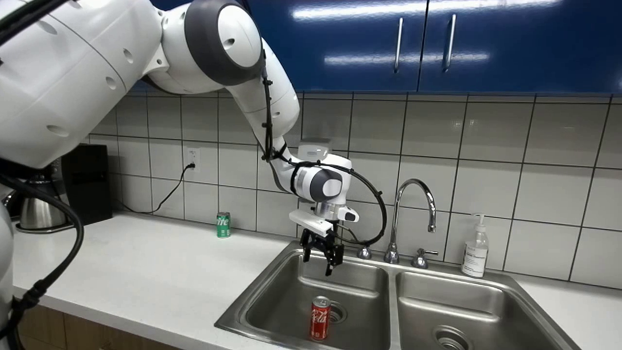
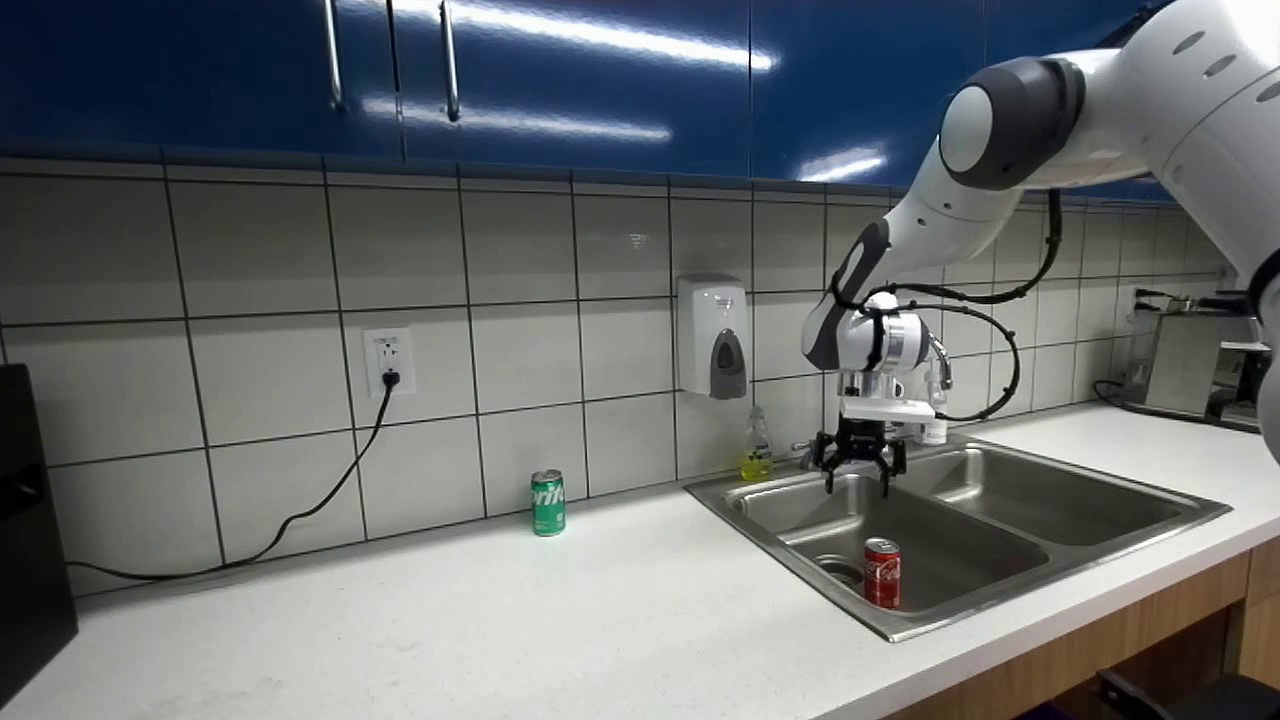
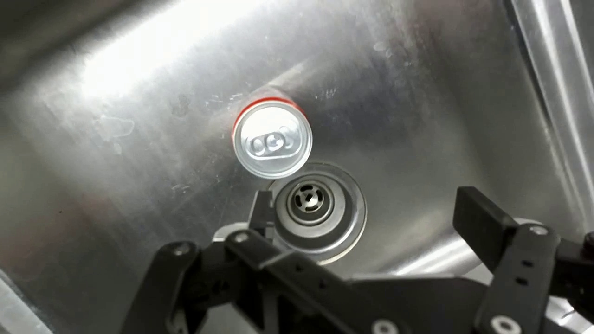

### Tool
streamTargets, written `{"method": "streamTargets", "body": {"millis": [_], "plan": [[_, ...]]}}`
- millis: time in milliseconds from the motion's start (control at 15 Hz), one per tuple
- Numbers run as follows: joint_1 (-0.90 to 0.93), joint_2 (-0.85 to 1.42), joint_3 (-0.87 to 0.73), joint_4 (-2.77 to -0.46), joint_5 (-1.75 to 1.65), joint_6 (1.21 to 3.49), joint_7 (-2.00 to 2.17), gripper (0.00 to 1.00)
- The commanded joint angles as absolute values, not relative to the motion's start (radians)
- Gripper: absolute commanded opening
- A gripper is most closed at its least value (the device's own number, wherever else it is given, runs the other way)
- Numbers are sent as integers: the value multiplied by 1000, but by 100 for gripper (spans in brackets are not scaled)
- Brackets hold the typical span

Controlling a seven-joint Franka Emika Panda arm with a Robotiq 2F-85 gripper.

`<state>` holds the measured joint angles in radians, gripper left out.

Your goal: Put the can in the left sink

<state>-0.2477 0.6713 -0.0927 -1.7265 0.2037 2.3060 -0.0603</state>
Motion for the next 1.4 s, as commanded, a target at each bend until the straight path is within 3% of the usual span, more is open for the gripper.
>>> {"method": "streamTargets", "body": {"millis": [0, 1267, 1333], "plan": [[-238, 587, -87, -1789, 143, 2218, -122, 100], [-178, 151, -96, -2384, 136, 2248, -104, 100], [-175, 243, -99, -2304, 126, 2260, -96, 100]]}}
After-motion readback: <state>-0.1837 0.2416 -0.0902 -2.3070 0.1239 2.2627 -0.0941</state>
